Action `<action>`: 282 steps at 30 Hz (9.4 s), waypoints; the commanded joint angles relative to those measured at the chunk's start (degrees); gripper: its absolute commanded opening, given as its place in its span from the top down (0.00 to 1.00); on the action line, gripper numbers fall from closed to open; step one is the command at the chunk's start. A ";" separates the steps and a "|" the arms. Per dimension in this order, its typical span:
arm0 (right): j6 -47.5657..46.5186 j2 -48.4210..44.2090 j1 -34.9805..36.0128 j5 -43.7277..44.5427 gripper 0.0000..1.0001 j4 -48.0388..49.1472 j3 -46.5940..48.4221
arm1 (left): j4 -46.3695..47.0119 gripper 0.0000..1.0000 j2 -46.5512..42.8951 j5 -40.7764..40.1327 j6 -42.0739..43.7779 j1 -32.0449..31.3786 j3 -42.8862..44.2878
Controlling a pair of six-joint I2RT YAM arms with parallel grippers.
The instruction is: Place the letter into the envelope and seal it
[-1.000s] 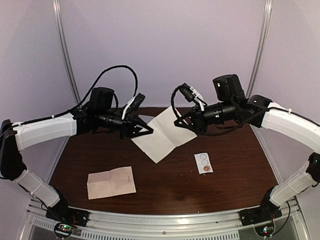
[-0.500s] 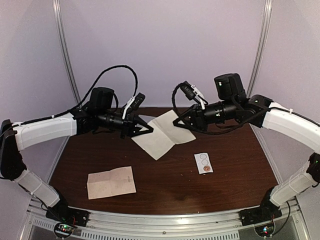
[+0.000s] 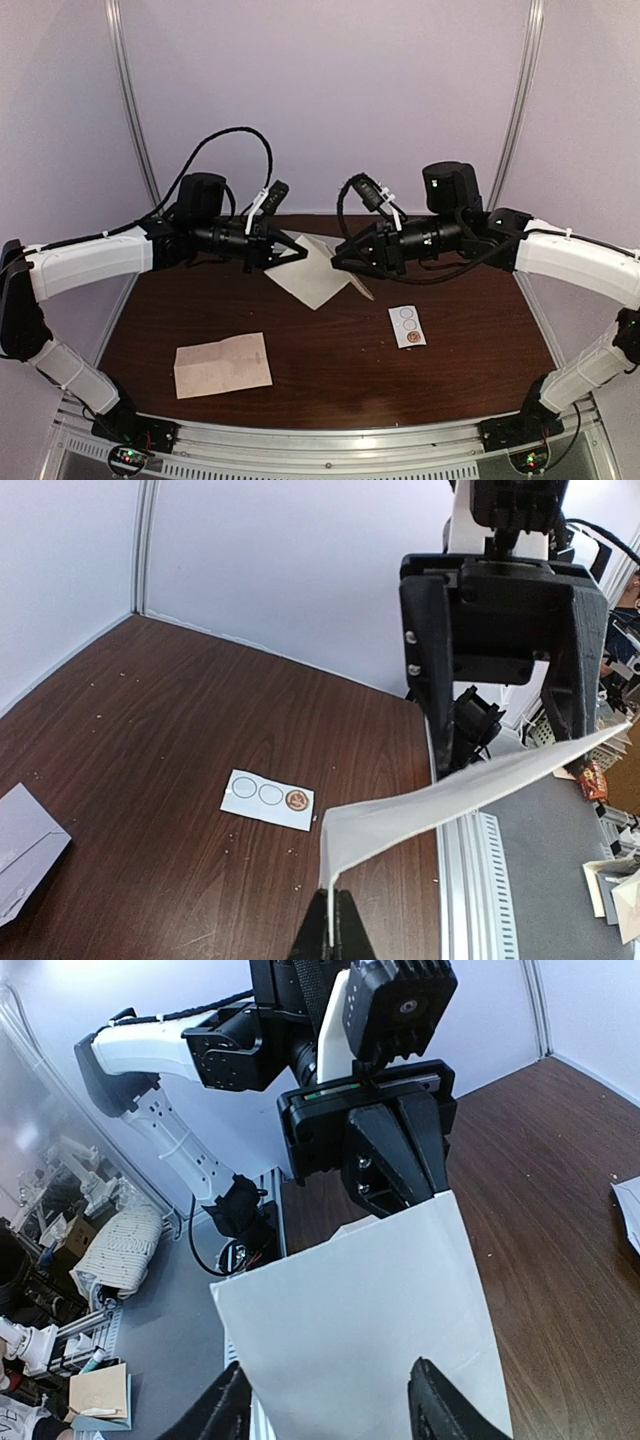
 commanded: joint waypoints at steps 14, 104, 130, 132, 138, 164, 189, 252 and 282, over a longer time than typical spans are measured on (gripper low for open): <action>3.93 7.45 2.94 -4.57 0.21 12.85 0.34 | 4.50 1.00 -1.31 5.07 -0.83 0.34 -0.93; -6.77 7.18 1.74 5.00 0.90 -5.36 4.04 | 4.55 1.00 -1.61 5.65 0.63 -1.78 -1.32; 0.54 0.77 -0.33 7.17 1.00 6.37 -4.89 | 7.44 0.71 -3.43 4.65 -2.12 0.25 -2.49; 0.45 0.49 -0.46 7.23 1.00 6.23 -4.85 | 7.26 0.83 -3.26 4.55 -1.98 0.25 -2.38; -0.97 0.80 -0.64 10.48 0.74 4.35 -3.68 | 7.01 1.00 -5.13 -1.30 -1.95 0.64 -2.89; -15.61 32.46 0.41 38.06 0.12 3.31 14.75 | -3.70 1.00 -16.96 -25.03 -6.73 21.95 -4.40; -23.49 64.98 -3.03 51.09 0.15 -5.72 47.90 | -3.89 1.00 -17.58 -23.64 -6.62 21.96 -4.13; 27.41 27.54 7.42 39.74 0.26 0.30 8.21 | -2.81 1.00 -17.46 -21.49 -6.54 21.94 -5.01; 27.52 31.01 -2.49 27.02 0.37 8.58 -9.12 | -2.79 1.00 -14.77 -20.24 -6.85 21.95 -5.01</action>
